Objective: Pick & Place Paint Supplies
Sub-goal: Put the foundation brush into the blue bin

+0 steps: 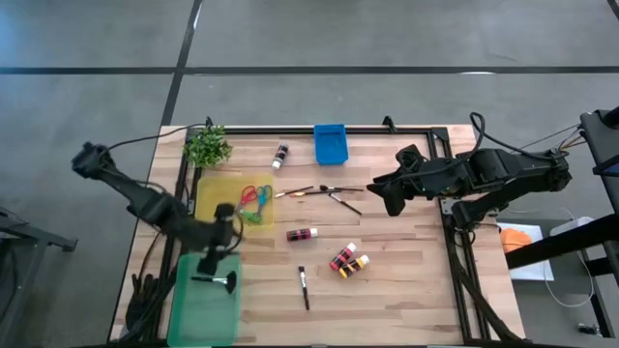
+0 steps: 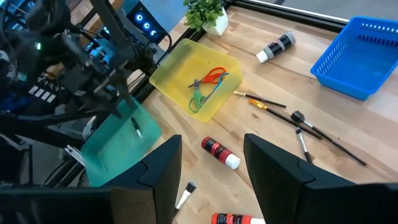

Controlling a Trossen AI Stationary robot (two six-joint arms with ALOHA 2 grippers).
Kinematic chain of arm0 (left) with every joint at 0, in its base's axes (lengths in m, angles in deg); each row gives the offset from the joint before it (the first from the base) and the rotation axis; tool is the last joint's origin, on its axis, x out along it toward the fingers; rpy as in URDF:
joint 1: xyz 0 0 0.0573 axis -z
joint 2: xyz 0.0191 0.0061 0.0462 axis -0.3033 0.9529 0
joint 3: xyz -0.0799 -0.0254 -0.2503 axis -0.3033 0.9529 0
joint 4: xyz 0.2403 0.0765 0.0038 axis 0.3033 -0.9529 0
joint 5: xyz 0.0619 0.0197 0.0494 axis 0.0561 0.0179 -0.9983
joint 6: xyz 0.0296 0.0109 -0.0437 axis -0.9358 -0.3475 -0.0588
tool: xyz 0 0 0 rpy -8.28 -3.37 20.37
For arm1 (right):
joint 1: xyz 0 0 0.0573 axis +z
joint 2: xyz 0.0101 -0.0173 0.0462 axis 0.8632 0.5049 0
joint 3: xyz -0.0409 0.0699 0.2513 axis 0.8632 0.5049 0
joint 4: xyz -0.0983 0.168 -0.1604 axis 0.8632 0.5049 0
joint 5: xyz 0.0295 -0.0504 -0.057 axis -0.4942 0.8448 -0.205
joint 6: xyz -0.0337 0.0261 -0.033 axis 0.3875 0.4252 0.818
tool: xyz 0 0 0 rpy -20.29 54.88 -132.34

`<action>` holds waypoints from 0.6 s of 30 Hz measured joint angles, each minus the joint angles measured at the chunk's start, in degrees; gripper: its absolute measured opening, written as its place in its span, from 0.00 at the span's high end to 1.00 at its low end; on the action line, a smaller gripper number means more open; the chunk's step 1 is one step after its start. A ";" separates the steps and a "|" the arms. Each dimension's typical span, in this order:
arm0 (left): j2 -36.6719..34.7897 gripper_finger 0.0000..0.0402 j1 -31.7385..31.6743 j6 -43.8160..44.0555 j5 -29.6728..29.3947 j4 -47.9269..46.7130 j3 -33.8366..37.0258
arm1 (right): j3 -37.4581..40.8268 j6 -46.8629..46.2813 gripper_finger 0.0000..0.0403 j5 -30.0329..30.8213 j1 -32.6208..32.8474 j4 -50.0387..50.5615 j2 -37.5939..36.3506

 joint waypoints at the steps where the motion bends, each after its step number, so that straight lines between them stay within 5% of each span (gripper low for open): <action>1: 0.92 0.51 -2.90 -5.02 0.31 -0.04 -1.08 | 0.00 0.01 0.58 0.00 0.00 0.00 0.02; 8: 13.73 0.51 -19.51 -35.21 12.58 3.38 -8.61 | 0.00 1.16 0.58 0.04 0.00 -0.02 0.04; 12: 23.76 0.54 -21.33 -47.70 16.39 3.23 -11.83 | 0.00 2.34 0.58 0.04 0.00 -0.02 0.04; 18: 34.59 0.64 -19.49 -55.25 17.78 4.58 -12.73 | 0.00 2.23 0.58 0.07 0.02 -0.05 0.04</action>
